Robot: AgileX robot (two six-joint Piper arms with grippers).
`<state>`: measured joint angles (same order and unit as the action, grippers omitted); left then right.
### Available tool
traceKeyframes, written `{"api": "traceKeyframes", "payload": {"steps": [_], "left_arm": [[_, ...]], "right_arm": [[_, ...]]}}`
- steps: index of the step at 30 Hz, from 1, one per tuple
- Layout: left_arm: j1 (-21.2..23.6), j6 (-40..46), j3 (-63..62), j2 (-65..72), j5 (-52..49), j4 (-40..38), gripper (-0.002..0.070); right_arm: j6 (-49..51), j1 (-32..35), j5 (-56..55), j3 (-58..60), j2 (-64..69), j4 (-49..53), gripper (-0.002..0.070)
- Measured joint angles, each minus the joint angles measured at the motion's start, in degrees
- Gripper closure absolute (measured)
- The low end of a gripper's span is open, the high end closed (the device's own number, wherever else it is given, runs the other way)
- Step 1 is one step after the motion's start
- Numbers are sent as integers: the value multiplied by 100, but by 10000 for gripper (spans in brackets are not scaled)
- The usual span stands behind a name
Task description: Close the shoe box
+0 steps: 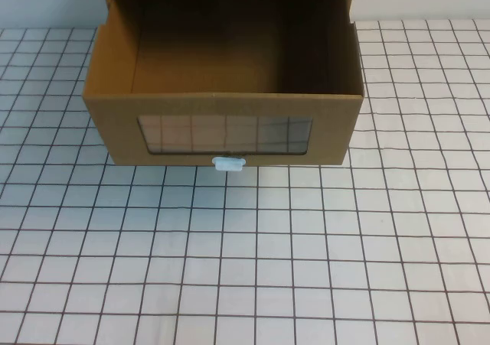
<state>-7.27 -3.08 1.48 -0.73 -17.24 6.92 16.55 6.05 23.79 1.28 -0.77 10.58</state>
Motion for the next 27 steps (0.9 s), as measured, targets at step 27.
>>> {"api": "traceKeyframes", "payload": {"steps": [27], "left_arm": [[0,2,0,0,-47,146,680]], "right_arm": [[0,0,0,0,0,0,689]]}}
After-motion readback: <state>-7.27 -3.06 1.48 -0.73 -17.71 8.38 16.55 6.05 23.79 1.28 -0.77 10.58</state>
